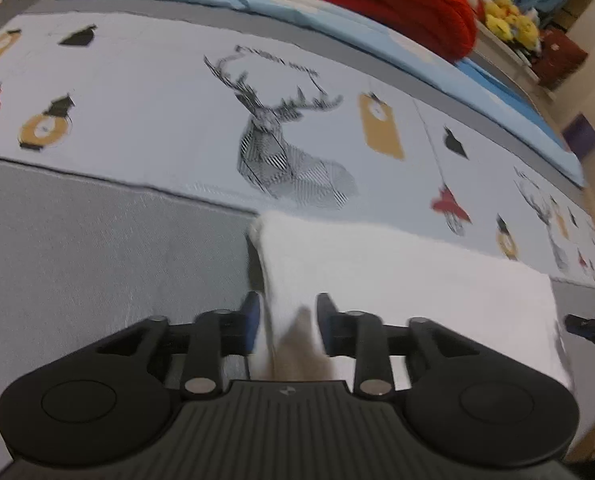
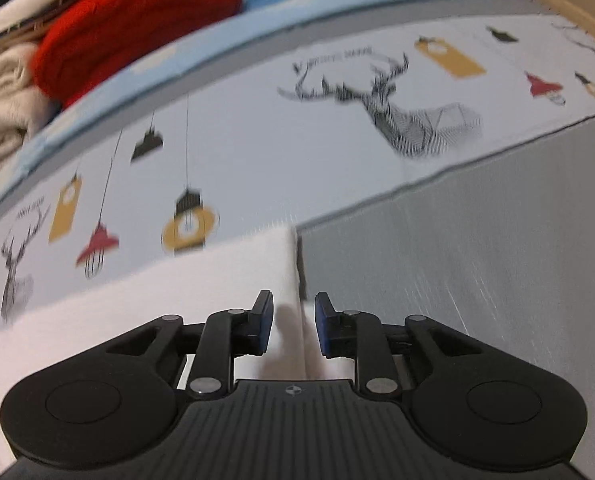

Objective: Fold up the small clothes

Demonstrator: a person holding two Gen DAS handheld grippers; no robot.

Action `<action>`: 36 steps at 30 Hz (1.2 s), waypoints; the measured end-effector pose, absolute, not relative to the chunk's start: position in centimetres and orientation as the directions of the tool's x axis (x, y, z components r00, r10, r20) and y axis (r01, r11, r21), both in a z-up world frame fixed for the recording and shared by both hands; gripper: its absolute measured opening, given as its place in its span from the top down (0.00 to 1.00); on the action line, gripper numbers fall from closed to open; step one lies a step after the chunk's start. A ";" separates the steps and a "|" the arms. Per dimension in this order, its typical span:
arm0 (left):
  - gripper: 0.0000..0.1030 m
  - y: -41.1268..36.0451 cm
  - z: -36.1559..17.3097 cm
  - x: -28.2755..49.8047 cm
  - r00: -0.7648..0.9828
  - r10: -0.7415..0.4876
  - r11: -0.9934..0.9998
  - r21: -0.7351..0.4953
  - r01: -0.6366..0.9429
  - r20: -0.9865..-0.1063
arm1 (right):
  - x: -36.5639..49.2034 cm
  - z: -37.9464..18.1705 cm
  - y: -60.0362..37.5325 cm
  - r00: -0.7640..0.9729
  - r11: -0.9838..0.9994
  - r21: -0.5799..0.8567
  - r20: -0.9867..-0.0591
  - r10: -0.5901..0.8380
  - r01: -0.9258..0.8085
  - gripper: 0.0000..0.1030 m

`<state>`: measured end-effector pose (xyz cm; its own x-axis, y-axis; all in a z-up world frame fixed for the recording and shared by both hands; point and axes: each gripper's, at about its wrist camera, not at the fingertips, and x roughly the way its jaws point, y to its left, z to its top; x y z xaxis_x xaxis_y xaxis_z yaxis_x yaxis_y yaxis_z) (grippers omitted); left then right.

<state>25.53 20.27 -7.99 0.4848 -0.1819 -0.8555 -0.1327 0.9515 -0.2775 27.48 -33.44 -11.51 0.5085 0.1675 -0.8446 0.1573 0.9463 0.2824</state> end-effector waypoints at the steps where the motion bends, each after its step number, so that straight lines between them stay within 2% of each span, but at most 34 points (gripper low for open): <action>1: 0.63 20.0 -8.1 25.0 0.465 -0.192 0.955 -0.273 -0.114 -0.864 | 26.9 -11.4 -33.3 0.496 0.948 0.285 -0.849 0.182 0.139 0.77; 8: 0.63 17.7 -10.2 19.8 0.239 -0.214 0.973 -0.185 0.137 -0.947 | 22.2 -11.8 -33.1 0.369 0.975 0.220 -0.908 0.196 0.023 0.72; 11: 0.63 17.6 -11.0 17.8 0.190 -0.204 0.963 -0.161 0.218 -0.960 | 20.3 -12.0 -33.5 0.320 0.982 0.187 -0.932 0.172 0.017 0.59; 12: 0.63 17.7 -11.4 17.3 0.171 -0.198 0.959 -0.155 0.238 -0.965 | 19.7 -12.1 -33.7 0.303 0.982 0.187 -0.937 0.172 0.019 0.59; 15: 0.64 17.6 -11.8 16.2 0.157 -0.175 0.949 -0.124 0.290 -0.972 | 18.5 -12.2 -34.1 0.269 0.986 0.165 -0.951 0.151 0.030 0.59; 17: 0.70 17.6 -11.8 15.9 0.163 -0.178 0.944 -0.121 0.308 -0.970 | 17.8 -12.4 -34.1 0.240 0.990 0.139 -0.962 0.130 0.021 0.59; 18: 0.70 17.5 -11.8 15.7 0.163 -0.172 0.942 -0.114 0.315 -0.972 | 17.4 -12.6 -33.9 0.226 0.992 0.125 -0.967 0.118 0.013 0.61; 19: 0.70 17.3 -11.8 15.6 0.165 -0.160 0.941 -0.100 0.324 -0.973 | 17.2 -12.8 -34.0 0.214 0.993 0.120 -0.970 0.116 0.005 0.69; 20: 0.70 17.1 -11.8 15.6 0.166 -0.149 0.940 -0.088 0.329 -0.975 | 17.1 -12.9 -34.0 0.206 0.993 0.118 -0.972 0.115 0.000 0.71; 22: 0.70 16.9 -11.7 15.8 0.163 -0.140 0.945 -0.083 0.315 -0.977 | 16.9 -12.8 -33.9 0.212 0.995 0.101 -0.972 0.101 -0.010 0.71; 24: 0.65 17.4 -11.0 16.3 0.190 -0.163 0.955 -0.107 0.275 -0.968 | 16.9 -12.1 -34.2 0.239 0.994 0.108 -0.965 0.105 -0.003 0.71; 27: 0.54 18.5 -9.8 16.9 0.257 -0.203 0.966 -0.150 0.210 -0.945 | 17.1 -9.2 -35.5 0.377 0.992 0.120 -0.922 0.094 0.046 0.67; 32: 0.54 18.8 -9.9 18.8 0.296 -0.196 0.977 -0.163 0.134 -0.935 | 16.2 -3.2 -38.1 0.678 0.968 0.186 -0.734 0.024 0.167 0.63; 36: 0.53 18.8 -10.4 20.4 0.294 -0.206 0.978 -0.186 0.095 -0.933 | 14.1 -2.3 -38.5 0.788 0.958 0.216 -0.615 -0.016 0.188 0.61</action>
